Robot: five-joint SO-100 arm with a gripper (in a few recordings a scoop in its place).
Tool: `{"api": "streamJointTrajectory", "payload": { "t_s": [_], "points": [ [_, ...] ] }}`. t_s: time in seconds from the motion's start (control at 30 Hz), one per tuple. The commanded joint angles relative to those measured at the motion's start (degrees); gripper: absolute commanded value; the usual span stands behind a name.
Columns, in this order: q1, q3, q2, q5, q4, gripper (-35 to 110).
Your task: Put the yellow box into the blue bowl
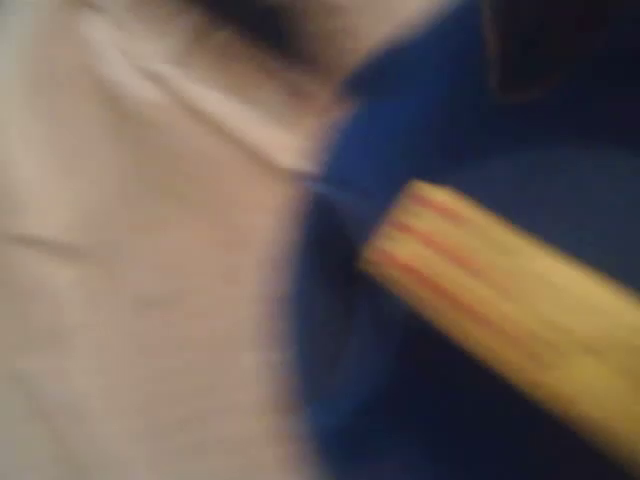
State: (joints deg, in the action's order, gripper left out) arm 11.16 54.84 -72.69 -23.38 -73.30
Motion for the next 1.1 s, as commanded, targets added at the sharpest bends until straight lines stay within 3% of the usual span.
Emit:
{"api": "streamJointTrajectory", "payload": {
  "t_s": [0.0,0.5,0.8,1.07],
  "points": [
    [-2.11,-3.96,-11.25,0.0,-1.67,1],
    [-18.19,-3.96,-39.46,0.18,-26.89,0],
    [-19.6,-3.08,-56.43,3.69,-27.6,0],
    [-19.51,12.92,-72.69,11.69,-27.33,0]
  ]
}}
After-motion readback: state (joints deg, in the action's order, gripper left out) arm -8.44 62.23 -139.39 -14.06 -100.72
